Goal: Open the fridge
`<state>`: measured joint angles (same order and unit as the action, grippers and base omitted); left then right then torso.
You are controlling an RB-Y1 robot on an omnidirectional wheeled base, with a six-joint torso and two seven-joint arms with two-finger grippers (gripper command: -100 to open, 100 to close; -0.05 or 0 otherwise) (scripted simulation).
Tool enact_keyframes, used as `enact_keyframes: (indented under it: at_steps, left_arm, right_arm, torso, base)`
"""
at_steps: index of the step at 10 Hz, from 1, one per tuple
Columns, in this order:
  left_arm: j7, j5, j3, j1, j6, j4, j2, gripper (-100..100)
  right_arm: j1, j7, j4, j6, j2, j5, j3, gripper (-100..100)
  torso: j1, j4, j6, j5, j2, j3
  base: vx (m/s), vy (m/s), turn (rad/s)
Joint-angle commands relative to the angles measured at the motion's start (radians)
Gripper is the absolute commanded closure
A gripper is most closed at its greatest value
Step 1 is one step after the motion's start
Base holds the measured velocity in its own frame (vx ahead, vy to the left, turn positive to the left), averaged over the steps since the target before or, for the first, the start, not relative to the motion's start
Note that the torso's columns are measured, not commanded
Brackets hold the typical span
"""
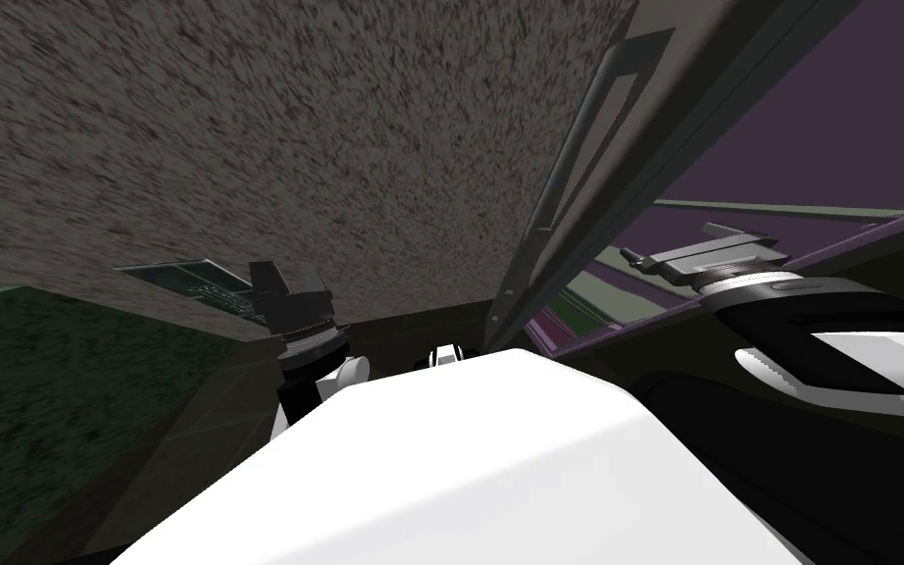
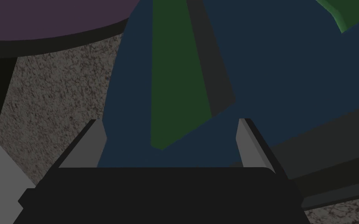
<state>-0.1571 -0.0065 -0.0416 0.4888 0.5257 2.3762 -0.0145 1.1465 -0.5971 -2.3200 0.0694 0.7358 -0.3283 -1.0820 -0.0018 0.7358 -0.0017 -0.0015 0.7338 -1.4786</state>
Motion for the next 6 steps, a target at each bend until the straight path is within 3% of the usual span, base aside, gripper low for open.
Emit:
enact_keyframes:
  at_steps: [1, 6]
  left_arm:
    - [0.0, 0.0, 0.0, 0.0, 0.0, 0.0, 0.0, 0]
    - [0.0, 0.0, 0.0, 0.0, 0.0, 0.0, 0.0, 0]
  right_arm:
    - [-0.009, -0.01, 0.012, 0.019, -0.013, -0.013, -0.003, -100]
    - [-0.032, -0.031, 0.041, 0.057, -0.045, -0.043, -0.009, -100]
  torso:
    - [0.001, 0.001, 0.001, 0.001, 0.0, 0.0]
    - [0.002, 0.003, 0.002, 0.002, 0.006, 0.004]
  base:
    - [0.145, 0.15, 0.004]
    - [0.127, 0.178, 0.003]
